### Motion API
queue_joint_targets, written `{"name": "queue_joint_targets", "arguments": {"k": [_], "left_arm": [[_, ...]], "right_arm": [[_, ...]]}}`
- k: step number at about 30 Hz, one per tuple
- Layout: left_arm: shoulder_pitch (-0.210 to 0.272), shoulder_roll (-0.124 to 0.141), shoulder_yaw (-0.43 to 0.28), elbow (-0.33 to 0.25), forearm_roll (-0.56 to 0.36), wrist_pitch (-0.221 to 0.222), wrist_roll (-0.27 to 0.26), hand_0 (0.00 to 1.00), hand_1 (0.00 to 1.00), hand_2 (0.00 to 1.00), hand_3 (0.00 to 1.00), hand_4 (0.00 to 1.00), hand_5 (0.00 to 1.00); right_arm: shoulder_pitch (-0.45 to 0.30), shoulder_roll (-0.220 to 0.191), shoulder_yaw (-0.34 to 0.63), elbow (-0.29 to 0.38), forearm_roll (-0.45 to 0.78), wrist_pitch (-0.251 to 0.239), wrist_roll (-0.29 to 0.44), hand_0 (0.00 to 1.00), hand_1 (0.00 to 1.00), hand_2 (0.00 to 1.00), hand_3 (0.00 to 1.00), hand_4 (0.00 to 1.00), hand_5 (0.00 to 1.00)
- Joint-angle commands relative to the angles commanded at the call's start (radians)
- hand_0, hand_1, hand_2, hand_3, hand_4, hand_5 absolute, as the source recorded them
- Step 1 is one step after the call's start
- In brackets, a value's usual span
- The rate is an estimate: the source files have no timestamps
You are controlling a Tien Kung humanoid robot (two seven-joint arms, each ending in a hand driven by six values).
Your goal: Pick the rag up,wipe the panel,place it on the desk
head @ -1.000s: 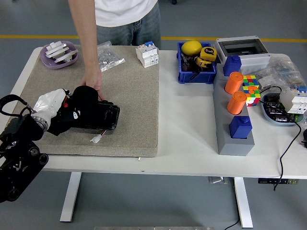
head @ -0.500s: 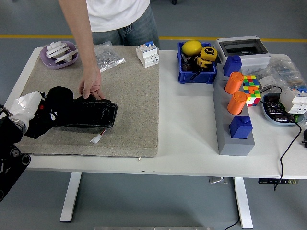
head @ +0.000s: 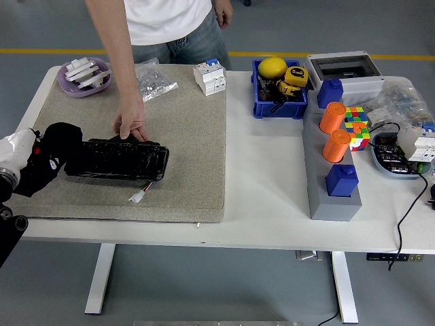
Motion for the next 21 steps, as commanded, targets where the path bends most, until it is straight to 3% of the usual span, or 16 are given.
{"name": "queue_joint_targets", "arguments": {"k": [7, 21], "left_arm": [[-0.013, -0.002, 0.044, -0.037, -0.005, 0.001, 0.004, 0.229, 0.239, 0.523, 0.439, 0.049, 0.002], [-0.056, -0.018, 0.209, -0.094, -0.037, -0.009, 0.021, 0.232, 0.239, 0.523, 0.438, 0.048, 0.002]], "right_arm": [[0.0, -0.001, -0.003, 0.0, 0.001, 0.0, 0.0, 0.77, 0.648, 0.689, 0.73, 0.998, 0.635], [0.001, -0.004, -0.004, -0.001, 0.003, 0.001, -0.001, 0.767, 0.648, 0.688, 0.731, 0.998, 0.636]]}}
